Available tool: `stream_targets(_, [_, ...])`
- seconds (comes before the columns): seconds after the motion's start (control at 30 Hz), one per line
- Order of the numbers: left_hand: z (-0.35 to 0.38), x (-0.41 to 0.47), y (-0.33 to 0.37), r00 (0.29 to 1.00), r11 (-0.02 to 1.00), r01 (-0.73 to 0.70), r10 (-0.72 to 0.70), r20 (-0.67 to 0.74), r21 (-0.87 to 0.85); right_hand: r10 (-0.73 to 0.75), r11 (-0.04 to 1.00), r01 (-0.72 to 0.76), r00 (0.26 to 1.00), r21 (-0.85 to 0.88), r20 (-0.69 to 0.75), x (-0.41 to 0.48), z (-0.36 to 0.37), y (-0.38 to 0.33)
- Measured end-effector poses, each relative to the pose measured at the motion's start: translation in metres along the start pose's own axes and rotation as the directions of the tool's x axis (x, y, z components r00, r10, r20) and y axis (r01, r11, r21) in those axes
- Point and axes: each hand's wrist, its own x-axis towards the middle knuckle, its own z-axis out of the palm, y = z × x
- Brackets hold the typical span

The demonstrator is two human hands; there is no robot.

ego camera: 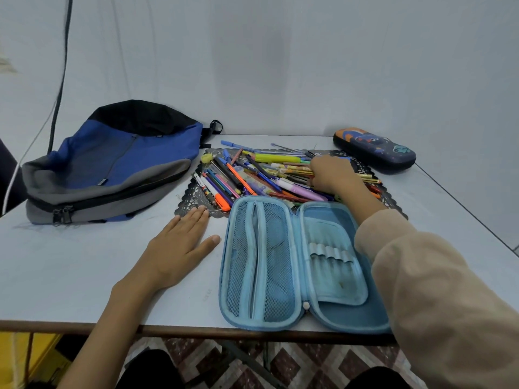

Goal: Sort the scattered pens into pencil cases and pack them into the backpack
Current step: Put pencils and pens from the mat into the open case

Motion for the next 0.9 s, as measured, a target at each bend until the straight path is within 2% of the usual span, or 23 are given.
stream_targets(0.23, [-0.0012,-0.0007,0.0018,1.000,1.000,0.005,-0.005,0.005,0.004,-0.027,0.995,0.022,0.998,-0.095,-0.050,-0.0004,0.0049,-0.0012])
stream_targets(0.57, [-0.0007,-0.0005,0.0015,1.000,1.000,0.005,-0.005,0.002,0.000,0.019,0.999,-0.019,1.000,0.026,-0.016,0.0048,0.0085,0.0062])
stream_targets(0.9, [-0.0017,-0.0010,0.0018,1.000,1.000,0.009,-0.009,0.004,-0.012,0.003,1.000,-0.003,1.000,0.018,-0.002,0.0019,0.0016,0.0017])
